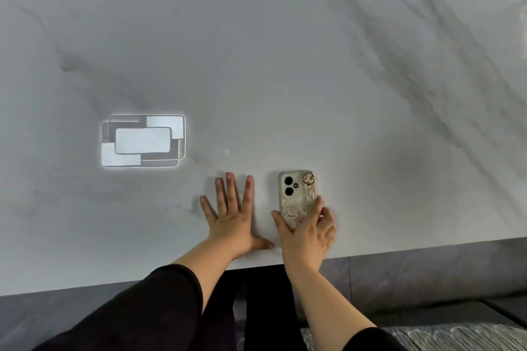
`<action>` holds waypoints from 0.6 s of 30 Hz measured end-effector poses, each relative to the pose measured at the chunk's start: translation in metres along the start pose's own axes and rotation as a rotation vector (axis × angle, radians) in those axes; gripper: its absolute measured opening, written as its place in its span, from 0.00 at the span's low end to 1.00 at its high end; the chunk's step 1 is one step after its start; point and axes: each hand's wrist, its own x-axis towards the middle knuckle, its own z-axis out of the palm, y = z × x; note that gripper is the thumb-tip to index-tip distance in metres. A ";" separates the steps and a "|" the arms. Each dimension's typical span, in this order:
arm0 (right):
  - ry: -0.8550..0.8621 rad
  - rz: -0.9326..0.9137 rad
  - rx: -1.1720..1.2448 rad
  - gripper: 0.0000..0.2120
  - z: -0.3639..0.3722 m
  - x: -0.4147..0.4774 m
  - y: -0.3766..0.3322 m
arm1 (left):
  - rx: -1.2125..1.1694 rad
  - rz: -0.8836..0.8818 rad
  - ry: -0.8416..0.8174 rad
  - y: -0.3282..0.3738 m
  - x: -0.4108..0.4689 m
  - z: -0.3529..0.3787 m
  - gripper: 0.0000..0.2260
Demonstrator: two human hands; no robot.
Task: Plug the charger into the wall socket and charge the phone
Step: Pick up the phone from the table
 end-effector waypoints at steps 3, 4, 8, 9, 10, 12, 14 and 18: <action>0.015 -0.025 0.029 0.47 0.001 0.002 -0.001 | 0.009 -0.003 0.007 0.000 0.000 -0.001 0.68; 0.018 -0.023 0.042 0.46 0.000 0.004 -0.002 | 0.007 -0.009 -0.001 0.001 0.000 -0.002 0.68; -0.058 -0.033 0.094 0.45 -0.016 0.013 -0.004 | 0.009 -0.016 -0.059 0.004 -0.002 -0.012 0.70; -0.106 -0.039 0.130 0.44 -0.023 0.015 -0.003 | 0.023 -0.012 -0.074 0.005 -0.004 -0.016 0.69; -0.153 -0.032 0.176 0.42 -0.030 0.017 -0.002 | 0.044 -0.002 -0.091 0.005 -0.006 -0.021 0.69; -0.232 0.027 0.274 0.38 -0.045 0.017 0.003 | 0.070 0.020 -0.123 0.003 -0.014 -0.032 0.66; -0.292 0.142 0.396 0.29 -0.060 0.012 0.010 | 0.065 0.058 -0.095 0.002 -0.023 -0.045 0.59; -0.453 0.502 0.808 0.22 -0.098 -0.011 0.041 | 0.045 0.149 -0.059 0.014 -0.047 -0.065 0.47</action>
